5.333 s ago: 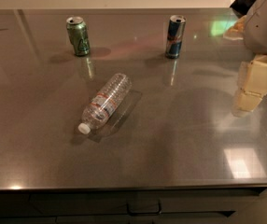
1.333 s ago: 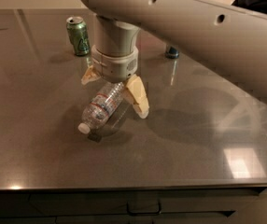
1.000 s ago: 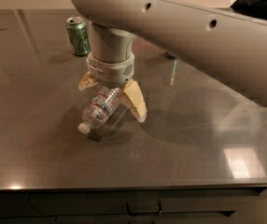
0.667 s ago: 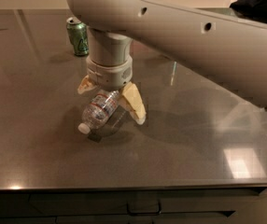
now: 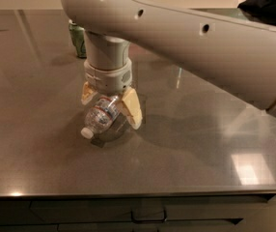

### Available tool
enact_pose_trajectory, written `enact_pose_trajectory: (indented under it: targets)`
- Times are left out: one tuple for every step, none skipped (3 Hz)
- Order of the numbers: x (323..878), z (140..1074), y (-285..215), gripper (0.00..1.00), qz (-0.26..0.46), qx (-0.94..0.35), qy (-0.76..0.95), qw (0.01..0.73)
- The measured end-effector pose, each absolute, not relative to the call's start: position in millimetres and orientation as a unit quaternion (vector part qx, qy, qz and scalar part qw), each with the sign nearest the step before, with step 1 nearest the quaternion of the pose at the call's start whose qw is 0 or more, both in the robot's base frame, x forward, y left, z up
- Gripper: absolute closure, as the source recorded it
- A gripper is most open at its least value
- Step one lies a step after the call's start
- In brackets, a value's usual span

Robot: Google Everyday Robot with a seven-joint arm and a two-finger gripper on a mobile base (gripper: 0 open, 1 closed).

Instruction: Place water bottle upright

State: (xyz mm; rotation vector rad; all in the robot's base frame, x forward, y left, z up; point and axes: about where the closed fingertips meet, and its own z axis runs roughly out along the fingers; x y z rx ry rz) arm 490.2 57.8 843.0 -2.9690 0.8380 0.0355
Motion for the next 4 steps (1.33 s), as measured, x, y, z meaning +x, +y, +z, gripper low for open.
enact_pose_trajectory:
  targets:
    - [491.3, 846.1, 59.6, 0.41, 0.011, -0.962, 0.273, 0.027]
    - [493.0, 849.7, 59.3, 0.64, 0.01, -0.96, 0.277, 0.027]
    - [498.8, 864.0, 57.8, 0.88, 0.016, -0.953, 0.302, 0.037]
    - [509.7, 889.9, 52.1, 1.0, 0.05, -0.932, 0.355, 0.06]
